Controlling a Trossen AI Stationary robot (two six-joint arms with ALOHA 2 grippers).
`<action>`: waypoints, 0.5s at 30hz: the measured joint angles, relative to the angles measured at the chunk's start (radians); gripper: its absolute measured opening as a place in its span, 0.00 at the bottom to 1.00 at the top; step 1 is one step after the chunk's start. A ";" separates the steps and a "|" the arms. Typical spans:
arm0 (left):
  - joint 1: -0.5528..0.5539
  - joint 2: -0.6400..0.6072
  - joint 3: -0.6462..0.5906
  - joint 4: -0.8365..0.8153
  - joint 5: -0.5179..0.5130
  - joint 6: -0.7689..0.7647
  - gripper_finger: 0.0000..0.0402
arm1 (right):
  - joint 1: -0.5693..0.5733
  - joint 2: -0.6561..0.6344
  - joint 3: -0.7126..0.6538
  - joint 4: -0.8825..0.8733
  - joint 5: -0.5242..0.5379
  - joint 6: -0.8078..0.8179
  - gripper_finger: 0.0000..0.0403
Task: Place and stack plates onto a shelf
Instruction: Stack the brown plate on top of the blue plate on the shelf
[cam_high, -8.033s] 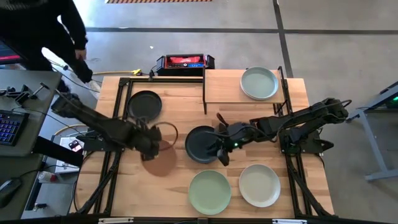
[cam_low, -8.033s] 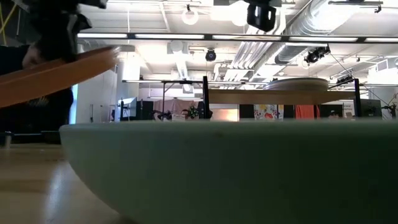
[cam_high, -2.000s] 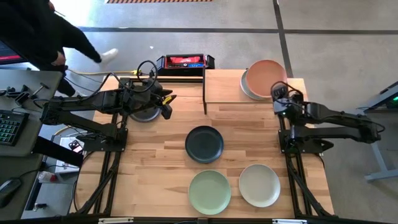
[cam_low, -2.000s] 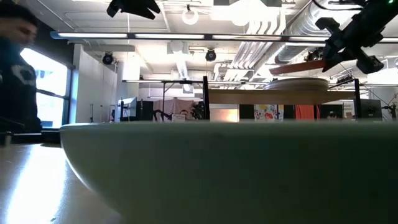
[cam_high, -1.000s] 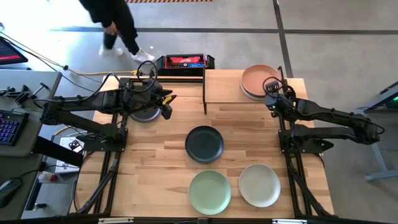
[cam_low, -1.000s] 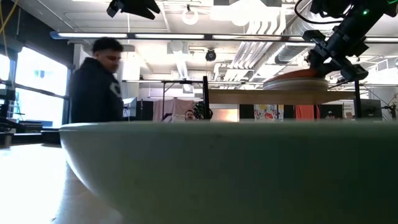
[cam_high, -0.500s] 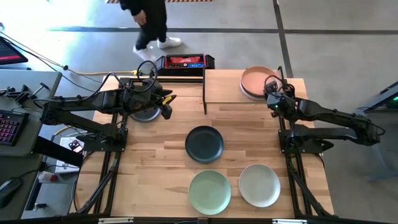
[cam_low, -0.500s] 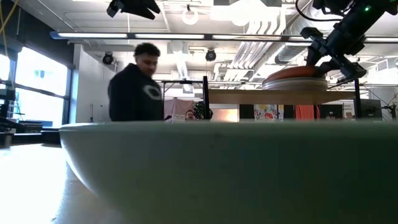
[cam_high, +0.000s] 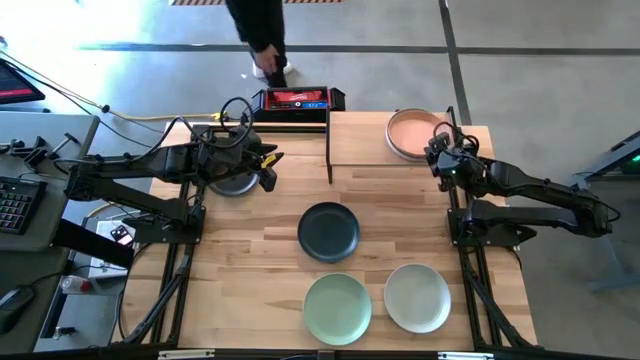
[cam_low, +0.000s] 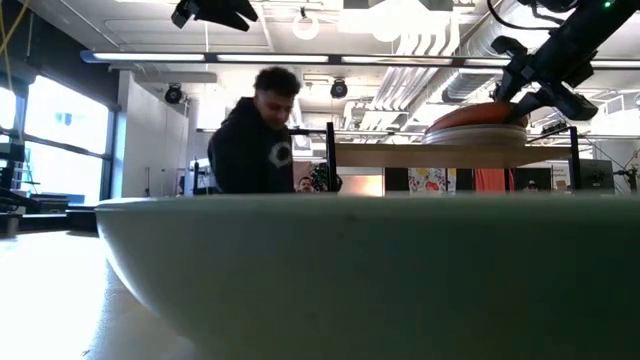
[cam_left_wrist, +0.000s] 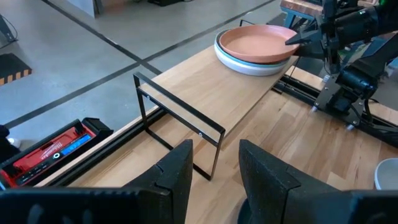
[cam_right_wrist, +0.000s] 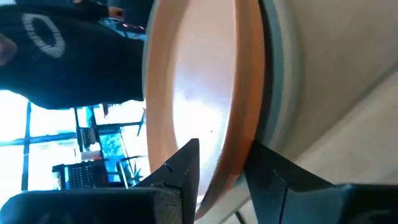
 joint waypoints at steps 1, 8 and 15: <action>0.000 0.000 0.000 0.000 0.000 0.000 0.29 | 0.000 0.000 0.000 -0.006 -0.013 0.007 0.26; 0.000 0.000 0.000 0.000 0.000 0.000 0.29 | 0.000 0.000 0.001 -0.012 -0.061 0.021 0.26; 0.000 0.000 0.000 -0.001 0.000 0.000 0.29 | 0.000 -0.036 0.006 -0.025 -0.100 -0.008 0.26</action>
